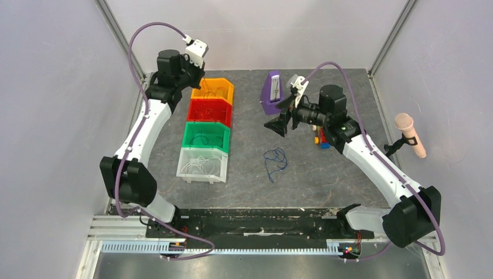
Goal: Untangle the cables
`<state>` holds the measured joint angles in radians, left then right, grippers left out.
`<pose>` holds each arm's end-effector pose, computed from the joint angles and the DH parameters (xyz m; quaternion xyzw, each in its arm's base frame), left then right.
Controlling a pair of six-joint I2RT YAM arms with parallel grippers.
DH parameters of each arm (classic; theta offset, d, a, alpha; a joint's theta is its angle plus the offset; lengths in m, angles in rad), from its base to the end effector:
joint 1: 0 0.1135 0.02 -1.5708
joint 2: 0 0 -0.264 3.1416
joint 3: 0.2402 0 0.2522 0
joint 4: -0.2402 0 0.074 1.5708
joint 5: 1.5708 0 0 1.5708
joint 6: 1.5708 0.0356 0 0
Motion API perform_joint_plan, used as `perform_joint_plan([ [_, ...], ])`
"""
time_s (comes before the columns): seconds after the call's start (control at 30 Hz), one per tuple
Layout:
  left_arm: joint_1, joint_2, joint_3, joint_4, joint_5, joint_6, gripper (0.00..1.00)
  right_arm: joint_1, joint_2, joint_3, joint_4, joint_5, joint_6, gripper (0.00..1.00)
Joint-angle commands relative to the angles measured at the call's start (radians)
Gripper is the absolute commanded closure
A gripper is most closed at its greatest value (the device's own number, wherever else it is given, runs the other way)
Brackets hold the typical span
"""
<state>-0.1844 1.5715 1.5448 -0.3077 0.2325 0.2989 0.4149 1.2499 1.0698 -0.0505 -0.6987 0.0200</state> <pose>0.3615 -0.0758 0.3953 0.2590 0.7698 -0.0614 0.5801 0.2535 0.1367 0.3560 -0.3529 0.6804 0.3878 0.5119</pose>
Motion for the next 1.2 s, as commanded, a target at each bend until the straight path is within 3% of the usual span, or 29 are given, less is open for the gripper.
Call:
perform_joint_plan([
  [0.0, 0.01, 0.027, -0.077, 0.165, -0.056, 0.093, 0.98, -0.002, -0.026, -0.011, 0.003, 0.006, -0.011, 0.09],
  [0.17, 0.008, 0.155, -0.091, 0.281, -0.147, 0.056, 0.98, -0.002, -0.017, -0.002, -0.011, 0.004, -0.012, 0.09],
  [0.33, -0.025, 0.25, -0.166, 0.506, -0.515, 0.008, 0.98, -0.003, -0.034, -0.011, -0.04, 0.022, -0.04, 0.09],
  [0.43, -0.026, 0.25, -0.268, 0.64, -0.584, 0.021, 0.98, -0.003, -0.047, -0.021, -0.053, 0.032, -0.044, 0.09],
  [0.63, -0.024, 0.097, -0.494, 0.736, -0.49, -0.055, 0.98, -0.003, -0.06, -0.024, -0.077, 0.053, -0.058, 0.09],
  [0.77, -0.023, 0.032, -0.581, 0.703, -0.461, -0.106, 0.98, -0.002, -0.069, -0.034, -0.078, 0.057, -0.063, 0.09],
  [0.87, -0.023, -0.008, -0.612, 0.626, -0.347, -0.145, 0.98, -0.002, -0.07, -0.036, -0.079, 0.059, -0.066, 0.09],
  [1.0, -0.024, -0.012, -0.588, 0.515, -0.197, -0.197, 0.98, -0.003, -0.069, -0.04, -0.078, 0.055, -0.066, 0.09],
  [1.17, -0.021, 0.107, -0.429, 0.315, -0.219, -0.319, 0.98, -0.004, -0.073, -0.043, -0.084, 0.054, -0.072, 0.09],
])
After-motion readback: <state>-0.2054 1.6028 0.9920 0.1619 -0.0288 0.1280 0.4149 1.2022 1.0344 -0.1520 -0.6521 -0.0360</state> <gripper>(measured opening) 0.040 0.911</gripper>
